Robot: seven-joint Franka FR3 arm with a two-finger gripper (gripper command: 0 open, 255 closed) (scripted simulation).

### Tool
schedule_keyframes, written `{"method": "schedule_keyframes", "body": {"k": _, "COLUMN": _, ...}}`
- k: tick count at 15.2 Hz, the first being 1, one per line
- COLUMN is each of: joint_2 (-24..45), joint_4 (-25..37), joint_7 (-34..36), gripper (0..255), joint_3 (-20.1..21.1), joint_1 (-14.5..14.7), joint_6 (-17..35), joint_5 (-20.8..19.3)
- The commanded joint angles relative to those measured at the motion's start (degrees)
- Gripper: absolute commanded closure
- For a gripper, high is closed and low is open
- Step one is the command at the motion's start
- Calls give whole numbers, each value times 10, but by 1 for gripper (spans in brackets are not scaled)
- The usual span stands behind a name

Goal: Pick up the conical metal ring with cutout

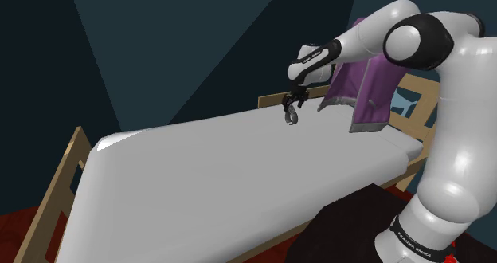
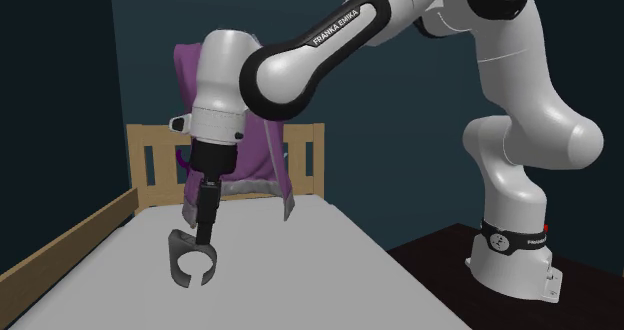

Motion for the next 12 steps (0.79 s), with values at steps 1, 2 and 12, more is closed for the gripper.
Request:
{"method": "schedule_keyframes", "body": {"k": 1, "joint_2": 39, "joint_4": 38, "joint_7": -4, "gripper": 0, "joint_3": -3, "joint_1": -11, "joint_6": 7, "joint_5": 8}}
{"method": "schedule_keyframes", "body": {"k": 2, "joint_2": 59, "joint_4": 59, "joint_7": -4, "gripper": 0, "joint_3": -4, "joint_1": -16, "joint_6": 9, "joint_5": 11}}
{"method": "schedule_keyframes", "body": {"k": 12, "joint_2": 93, "joint_4": 49, "joint_7": -10, "gripper": 0, "joint_3": 2, "joint_1": -20, "joint_6": 53, "joint_5": 19}}
